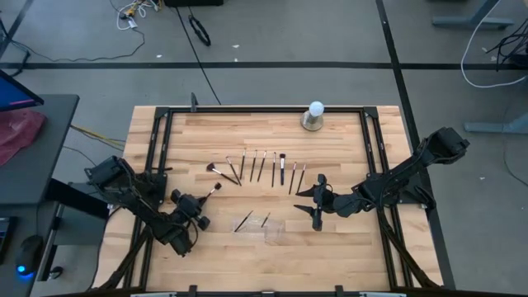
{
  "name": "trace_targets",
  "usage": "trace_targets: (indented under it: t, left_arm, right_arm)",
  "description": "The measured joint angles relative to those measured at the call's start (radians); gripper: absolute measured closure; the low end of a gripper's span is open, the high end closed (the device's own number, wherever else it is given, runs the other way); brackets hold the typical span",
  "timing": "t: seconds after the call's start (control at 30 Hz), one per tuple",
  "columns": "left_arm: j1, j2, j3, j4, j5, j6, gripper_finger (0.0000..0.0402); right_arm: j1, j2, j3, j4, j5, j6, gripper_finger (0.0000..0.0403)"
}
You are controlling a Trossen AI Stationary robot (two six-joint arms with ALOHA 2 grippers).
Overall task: Put items in baskets/containers
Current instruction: Put the black brow brush into the transparent organizer
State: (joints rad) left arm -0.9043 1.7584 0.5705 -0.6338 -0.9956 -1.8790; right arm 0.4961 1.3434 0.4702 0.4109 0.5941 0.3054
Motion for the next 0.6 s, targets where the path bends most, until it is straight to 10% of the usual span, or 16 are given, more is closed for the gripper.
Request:
trace_targets:
  t: [0.4, 0.6]
  left_arm:
    - [0.003, -0.025, 0.003, 0.067, -0.295, -0.017, 0.0391]
    - [0.057, -0.145, 0.005, 0.201, -0.457, 0.205, 0.0397]
  right_arm:
    - [-0.006, 0.000, 0.000, 0.040, 0.000, 0.000, 0.0214]
    - [-0.047, 0.000, 0.000, 0.140, -0.002, -0.020, 0.0214]
